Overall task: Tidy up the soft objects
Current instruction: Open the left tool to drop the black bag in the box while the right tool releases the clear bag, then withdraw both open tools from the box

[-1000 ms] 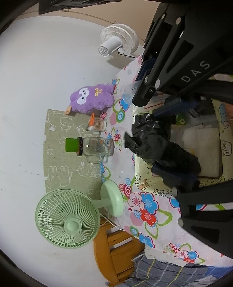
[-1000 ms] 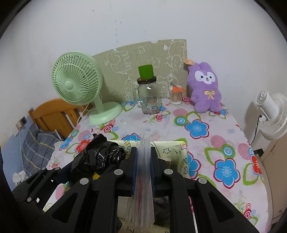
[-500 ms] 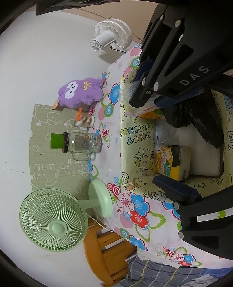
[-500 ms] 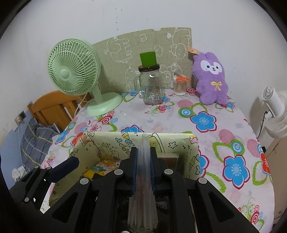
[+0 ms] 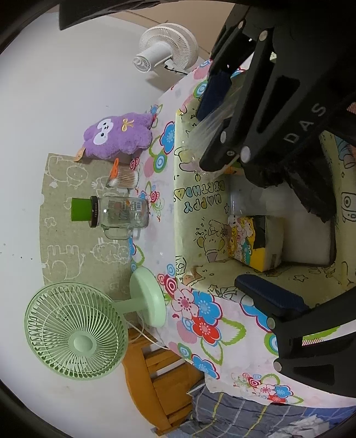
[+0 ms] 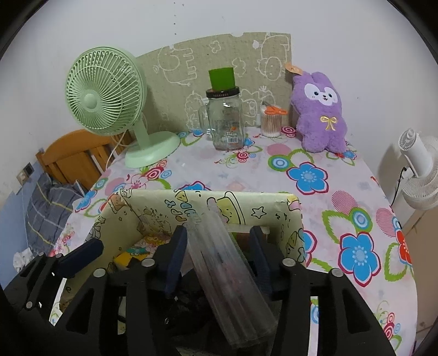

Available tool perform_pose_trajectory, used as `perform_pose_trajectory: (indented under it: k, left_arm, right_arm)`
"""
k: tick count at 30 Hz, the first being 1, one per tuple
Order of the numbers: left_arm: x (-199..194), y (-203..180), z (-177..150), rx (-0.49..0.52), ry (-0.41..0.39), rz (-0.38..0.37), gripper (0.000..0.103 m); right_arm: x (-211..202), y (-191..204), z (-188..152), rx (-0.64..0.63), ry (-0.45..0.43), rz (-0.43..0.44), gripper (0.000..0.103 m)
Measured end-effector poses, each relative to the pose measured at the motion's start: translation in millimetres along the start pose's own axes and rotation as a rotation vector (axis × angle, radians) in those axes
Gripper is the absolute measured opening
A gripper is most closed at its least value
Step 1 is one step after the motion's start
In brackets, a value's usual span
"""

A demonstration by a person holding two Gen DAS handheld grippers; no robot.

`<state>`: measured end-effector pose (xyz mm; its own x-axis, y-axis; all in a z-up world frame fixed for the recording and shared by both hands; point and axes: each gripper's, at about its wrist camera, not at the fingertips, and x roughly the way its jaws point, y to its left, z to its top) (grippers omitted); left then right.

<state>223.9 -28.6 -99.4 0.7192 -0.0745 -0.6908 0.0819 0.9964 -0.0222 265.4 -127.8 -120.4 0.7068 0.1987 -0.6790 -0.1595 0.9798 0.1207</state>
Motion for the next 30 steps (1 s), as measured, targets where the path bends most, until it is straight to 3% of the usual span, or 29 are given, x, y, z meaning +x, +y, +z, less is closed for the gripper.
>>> perform_pose_trajectory:
  k: [3, 10, 30]
  left_arm:
    - [-5.8, -1.0, -1.2, 0.005, -0.011, -0.003, 0.092]
    - [-18.9, -2.8, -2.1, 0.007, -0.026, -0.002, 0.095]
    - [-76.4, -14.7, -6.7, 0.027, -0.118, -0.021, 0.099]
  right_arm:
    - [-8.2, 1.6, -0.6, -0.021, -0.019, -0.016, 0.07]
    - [-28.6, 5.0, -0.5, -0.058, -0.057, -0.048, 0.081]
    - [-102.0, 12.7, -6.7, -0.069, -0.176, -0.078, 0.09]
